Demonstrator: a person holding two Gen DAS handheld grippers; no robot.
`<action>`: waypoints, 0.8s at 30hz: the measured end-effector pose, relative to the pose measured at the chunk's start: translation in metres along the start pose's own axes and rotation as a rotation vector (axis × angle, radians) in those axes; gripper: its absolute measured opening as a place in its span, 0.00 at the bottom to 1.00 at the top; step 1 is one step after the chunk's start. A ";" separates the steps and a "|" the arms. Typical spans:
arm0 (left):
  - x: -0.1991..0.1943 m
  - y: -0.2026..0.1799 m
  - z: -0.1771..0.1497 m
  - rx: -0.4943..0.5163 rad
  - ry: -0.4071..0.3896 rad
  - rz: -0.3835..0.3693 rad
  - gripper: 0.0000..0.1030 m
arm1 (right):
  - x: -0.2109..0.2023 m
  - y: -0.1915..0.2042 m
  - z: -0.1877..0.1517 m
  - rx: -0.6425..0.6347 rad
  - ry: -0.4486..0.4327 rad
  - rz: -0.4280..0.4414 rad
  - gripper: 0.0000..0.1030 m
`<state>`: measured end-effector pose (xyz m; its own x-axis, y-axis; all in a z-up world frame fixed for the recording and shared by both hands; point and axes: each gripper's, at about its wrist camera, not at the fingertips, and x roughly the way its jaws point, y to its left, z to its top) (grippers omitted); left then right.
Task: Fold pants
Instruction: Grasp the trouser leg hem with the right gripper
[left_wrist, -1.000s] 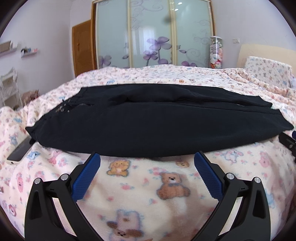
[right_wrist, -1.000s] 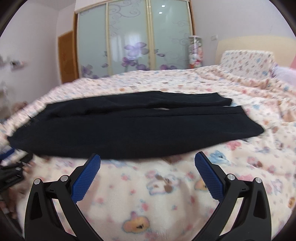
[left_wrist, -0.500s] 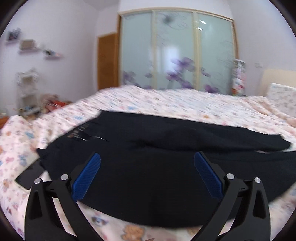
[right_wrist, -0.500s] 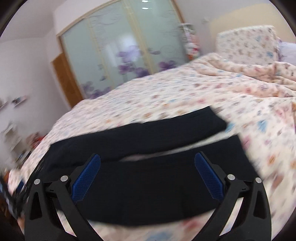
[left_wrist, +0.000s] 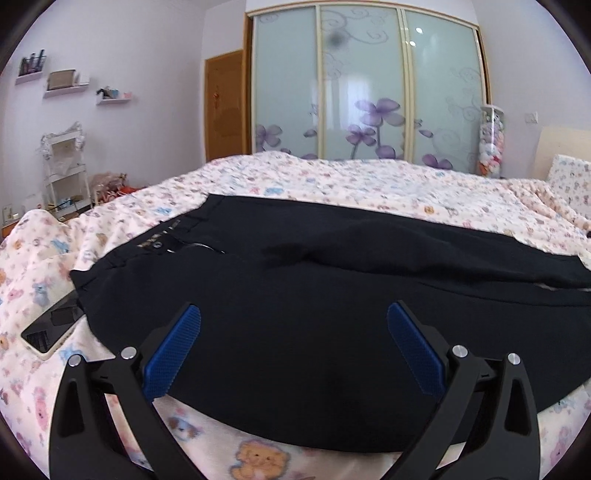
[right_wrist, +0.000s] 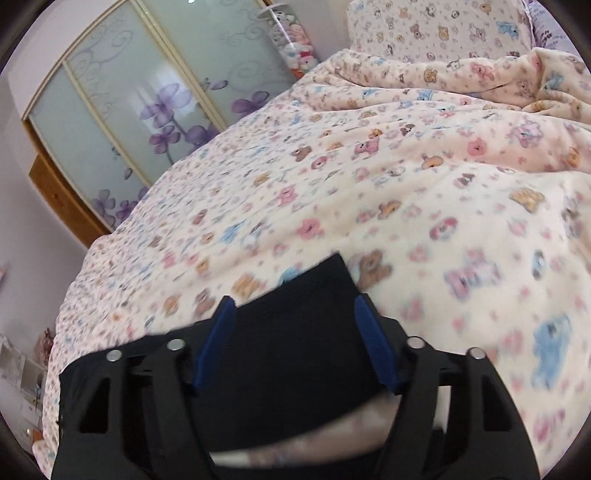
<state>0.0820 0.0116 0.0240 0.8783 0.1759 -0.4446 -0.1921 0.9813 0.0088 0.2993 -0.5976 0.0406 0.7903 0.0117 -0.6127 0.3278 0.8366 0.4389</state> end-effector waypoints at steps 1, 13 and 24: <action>0.002 -0.001 0.000 0.006 0.008 -0.006 0.98 | 0.008 -0.001 0.003 0.008 0.002 -0.003 0.59; 0.005 -0.021 -0.005 0.092 0.006 -0.052 0.98 | 0.075 -0.012 0.017 0.021 0.033 -0.135 0.51; 0.011 -0.020 -0.005 0.080 0.034 -0.056 0.98 | 0.046 -0.008 0.007 -0.036 -0.048 -0.101 0.14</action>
<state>0.0935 -0.0069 0.0144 0.8713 0.1195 -0.4761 -0.1067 0.9928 0.0539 0.3362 -0.6074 0.0134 0.7783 -0.0994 -0.6200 0.3892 0.8512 0.3521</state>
